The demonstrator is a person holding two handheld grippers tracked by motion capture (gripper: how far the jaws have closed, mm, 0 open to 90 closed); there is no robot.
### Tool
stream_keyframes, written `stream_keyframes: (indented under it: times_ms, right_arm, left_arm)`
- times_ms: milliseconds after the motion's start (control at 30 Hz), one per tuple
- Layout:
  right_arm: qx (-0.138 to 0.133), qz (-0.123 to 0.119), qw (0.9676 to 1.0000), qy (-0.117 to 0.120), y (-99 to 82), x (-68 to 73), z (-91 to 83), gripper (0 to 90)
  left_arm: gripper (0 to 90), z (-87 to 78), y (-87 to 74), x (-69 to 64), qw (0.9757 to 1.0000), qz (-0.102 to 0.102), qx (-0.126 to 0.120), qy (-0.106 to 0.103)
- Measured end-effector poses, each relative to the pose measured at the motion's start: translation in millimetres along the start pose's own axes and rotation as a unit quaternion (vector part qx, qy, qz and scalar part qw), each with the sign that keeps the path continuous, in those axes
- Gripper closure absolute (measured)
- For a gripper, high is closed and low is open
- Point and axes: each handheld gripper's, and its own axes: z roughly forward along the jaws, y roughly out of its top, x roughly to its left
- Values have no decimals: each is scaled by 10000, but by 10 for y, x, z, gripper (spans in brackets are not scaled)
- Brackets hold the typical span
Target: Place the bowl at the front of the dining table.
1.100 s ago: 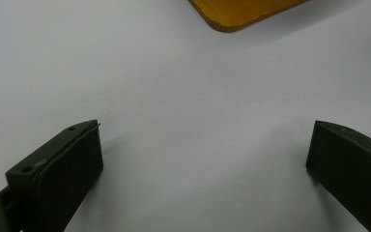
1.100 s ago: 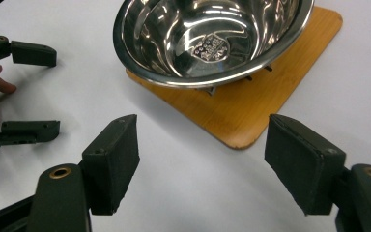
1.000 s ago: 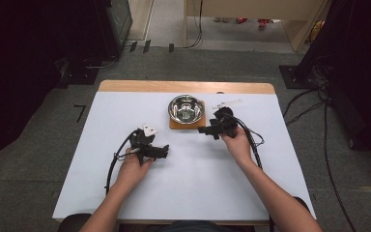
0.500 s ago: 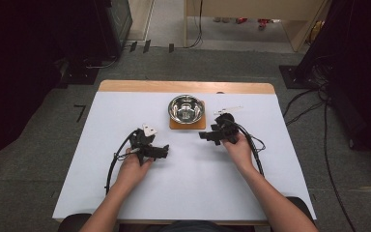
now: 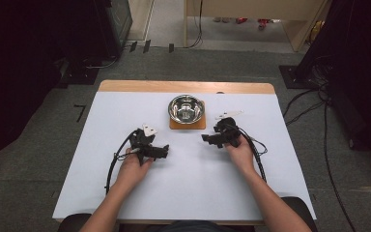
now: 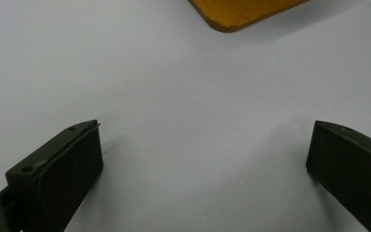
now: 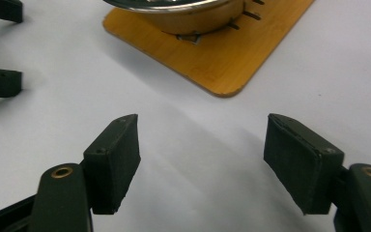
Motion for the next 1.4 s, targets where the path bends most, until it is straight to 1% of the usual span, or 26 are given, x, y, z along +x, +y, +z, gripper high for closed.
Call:
stream_keyframes:
  times_ms: [167, 200, 267, 300, 333, 367, 400, 433, 467, 500, 533, 567, 600, 633, 700, 800, 1400]
  right_arm:
    - [20, 0, 10000, -96, -35, -35, 45, 287]
    - [-11, 4, 10000, -56, -42, -43, 42, 286]
    - [-27, 4, 10000, -50, -46, -44, 42, 283]
    - [-97, 19, 9999, -38, -66, -37, 47, 265]
    - [-142, -14, 9999, -51, -76, -32, 50, 266]
    - [-142, -14, 9999, -51, -76, -32, 50, 266]
    - [-217, -62, 9997, -135, -99, -10, 55, 267]
    - [-217, -62, 9997, -135, -99, -10, 55, 267]
    - [-369, -213, 9987, -278, -149, 29, 70, 256]
    - [-405, -300, 9982, -310, -167, 42, 76, 249]
    - [-405, -300, 9982, -310, -167, 42, 76, 249]
    - [-459, -388, 9975, -361, -190, 63, 85, 241]
    - [-411, -570, 9961, -535, -197, 108, 99, 241]
    - [-411, -570, 9961, -535, -197, 108, 99, 241]
    - [-396, -667, 9951, -620, -198, 131, 109, 239]
    - [-389, -634, 9954, -603, -198, 128, 108, 237]
    - [-403, -650, 9949, -656, -201, 137, 111, 227]
  left_arm:
    - [0, 0, 0, 0, 10000, 1, 2, 0]
    - [0, 0, 0, 0, 10000, 0, 1, -1]
    - [0, 0, 0, 0, 10000, -3, -2, 0]
    - [0, 0, 0, 0, 10000, -2, -1, 0]
    - [0, 0, 0, 0, 10000, -1, -1, 0]
    - [0, 0, 0, 0, 10000, -1, -2, 0]
    - [0, 1, 0, -2, 10000, -11, -10, -1]
    - [0, 1, 0, -2, 10000, -11, -10, -1]
    - [0, 0, 0, 0, 10000, 1, 1, -1]
    - [0, -1, 0, 1, 10000, 3, 4, -1]
    - [0, -1, 0, 1, 10000, 6, 6, -1]
    - [0, -1, 0, 1, 10000, 10, 8, -1]
    - [0, -1, 0, 1, 10000, 9, 9, 0]
    - [0, -1, 0, 1, 10000, 9, 9, 0]
    - [0, -1, 0, 1, 10000, 9, 8, -1]
    - [0, -1, 0, 1, 10000, 10, 9, 0]
    - [0, -1, 0, 1, 10000, 10, 9, 0]
